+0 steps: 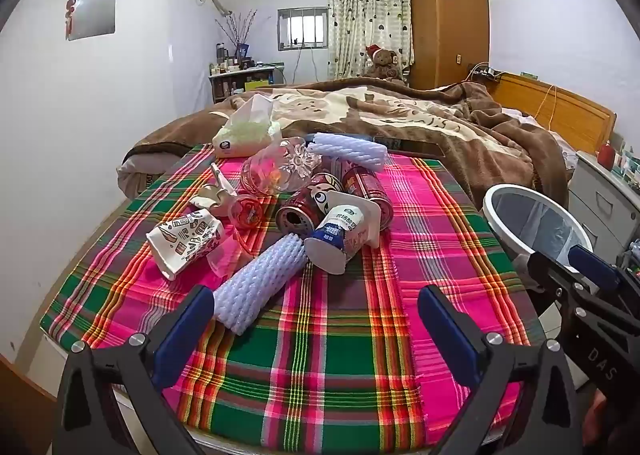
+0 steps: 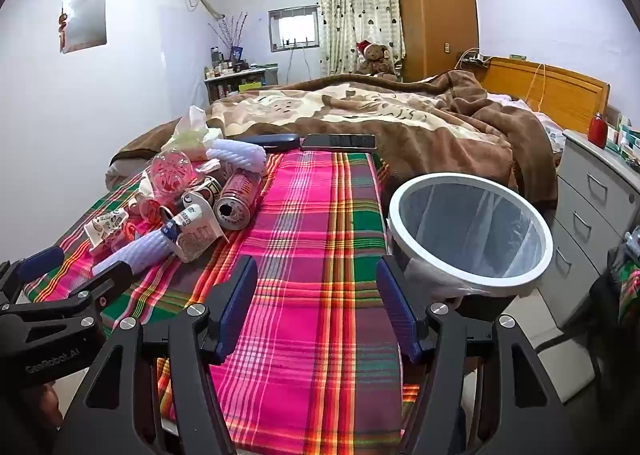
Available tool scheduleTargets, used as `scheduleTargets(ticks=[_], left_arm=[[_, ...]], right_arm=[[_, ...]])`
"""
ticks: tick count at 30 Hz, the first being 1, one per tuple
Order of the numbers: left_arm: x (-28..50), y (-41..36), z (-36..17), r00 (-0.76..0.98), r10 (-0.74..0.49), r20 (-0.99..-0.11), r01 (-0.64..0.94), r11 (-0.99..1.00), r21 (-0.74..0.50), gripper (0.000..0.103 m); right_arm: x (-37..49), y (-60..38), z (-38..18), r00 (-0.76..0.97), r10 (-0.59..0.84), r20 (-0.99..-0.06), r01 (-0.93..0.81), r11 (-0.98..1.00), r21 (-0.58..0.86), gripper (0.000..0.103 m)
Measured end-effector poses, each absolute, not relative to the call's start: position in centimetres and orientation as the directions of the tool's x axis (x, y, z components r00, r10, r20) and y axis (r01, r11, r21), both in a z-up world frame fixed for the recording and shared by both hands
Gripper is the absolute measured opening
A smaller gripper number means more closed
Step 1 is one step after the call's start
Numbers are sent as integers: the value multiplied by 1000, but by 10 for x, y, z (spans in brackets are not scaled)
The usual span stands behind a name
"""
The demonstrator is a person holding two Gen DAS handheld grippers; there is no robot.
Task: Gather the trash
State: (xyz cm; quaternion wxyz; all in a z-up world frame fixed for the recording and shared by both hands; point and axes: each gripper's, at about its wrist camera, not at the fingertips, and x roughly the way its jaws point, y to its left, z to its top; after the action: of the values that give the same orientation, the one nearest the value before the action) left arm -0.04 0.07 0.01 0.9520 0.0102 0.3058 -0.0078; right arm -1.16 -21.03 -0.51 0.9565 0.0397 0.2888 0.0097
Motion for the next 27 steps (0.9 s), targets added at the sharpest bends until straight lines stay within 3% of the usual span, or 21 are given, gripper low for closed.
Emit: scheduleTargets(ticks=[27], left_arm=[[-2, 5, 1, 810, 4, -586, 3, 1000, 11, 103]], right_arm=[[-14, -205, -1, 839, -1, -543, 32, 998, 46, 63]])
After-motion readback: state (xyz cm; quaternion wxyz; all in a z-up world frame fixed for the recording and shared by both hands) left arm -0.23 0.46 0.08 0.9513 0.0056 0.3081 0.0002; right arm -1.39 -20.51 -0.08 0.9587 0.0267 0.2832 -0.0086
